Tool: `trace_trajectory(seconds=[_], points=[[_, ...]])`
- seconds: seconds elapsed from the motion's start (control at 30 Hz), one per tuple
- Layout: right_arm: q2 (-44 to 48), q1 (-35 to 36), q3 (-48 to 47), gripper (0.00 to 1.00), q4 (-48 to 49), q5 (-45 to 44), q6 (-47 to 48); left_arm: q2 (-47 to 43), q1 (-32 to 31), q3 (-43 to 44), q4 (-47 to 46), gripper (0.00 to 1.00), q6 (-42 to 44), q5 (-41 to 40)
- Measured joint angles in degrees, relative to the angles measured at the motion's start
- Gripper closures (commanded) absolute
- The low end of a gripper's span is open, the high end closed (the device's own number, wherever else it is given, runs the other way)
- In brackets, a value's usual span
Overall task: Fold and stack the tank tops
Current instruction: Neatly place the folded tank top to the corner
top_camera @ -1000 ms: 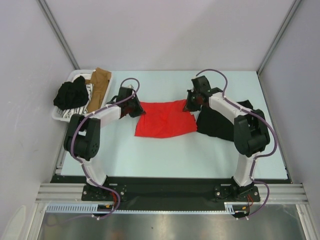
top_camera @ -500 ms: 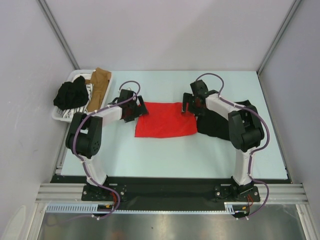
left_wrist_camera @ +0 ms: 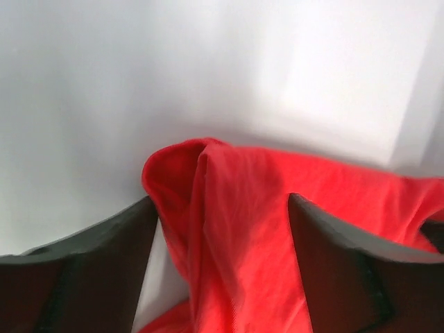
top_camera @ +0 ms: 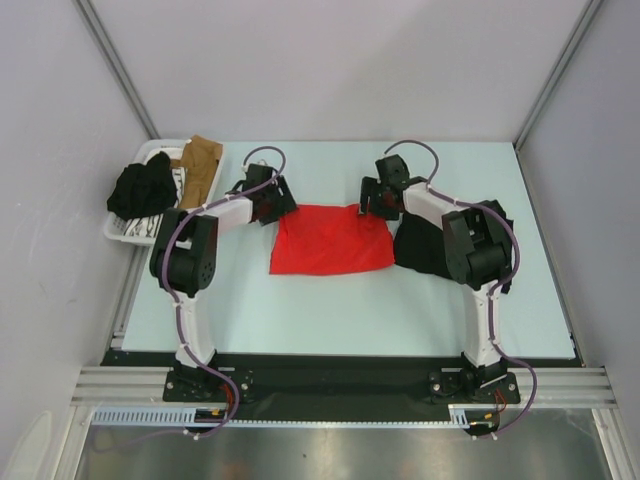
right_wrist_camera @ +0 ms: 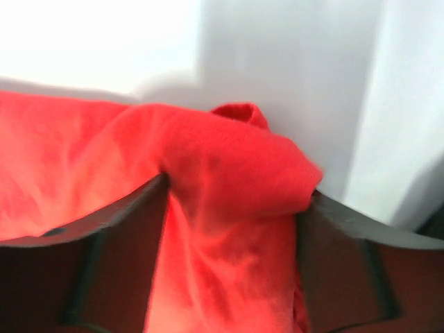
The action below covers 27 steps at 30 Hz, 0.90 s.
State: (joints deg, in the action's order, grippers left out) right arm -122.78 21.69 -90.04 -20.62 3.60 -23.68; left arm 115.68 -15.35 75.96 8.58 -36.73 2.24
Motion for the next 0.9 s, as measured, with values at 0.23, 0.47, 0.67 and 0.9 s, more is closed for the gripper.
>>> trace_trajectory(seconds=[0.23,0.47,0.67,0.9], points=[[-2.29,0.63,-1.4,0.71,2.49,0.76,0.26,2.58,0.17,0.09,-3.32,0.88,-2.71,1.57],[-2.78,0.68,-1.2,1.0,4.74,2.43,-0.2,3.8,0.26,-0.92,-10.12,1.0,-2.08,5.51],[2.4,0.42,8.02,1.0,11.91,3.39,-0.17,-0.35,0.33,-9.99,-20.0,1.0,-0.79,7.5],[10.91,0.57,14.19,1.0,12.74,6.45,-0.26,-9.01,0.44,-14.69,-21.29,1.0,-0.72,10.34]])
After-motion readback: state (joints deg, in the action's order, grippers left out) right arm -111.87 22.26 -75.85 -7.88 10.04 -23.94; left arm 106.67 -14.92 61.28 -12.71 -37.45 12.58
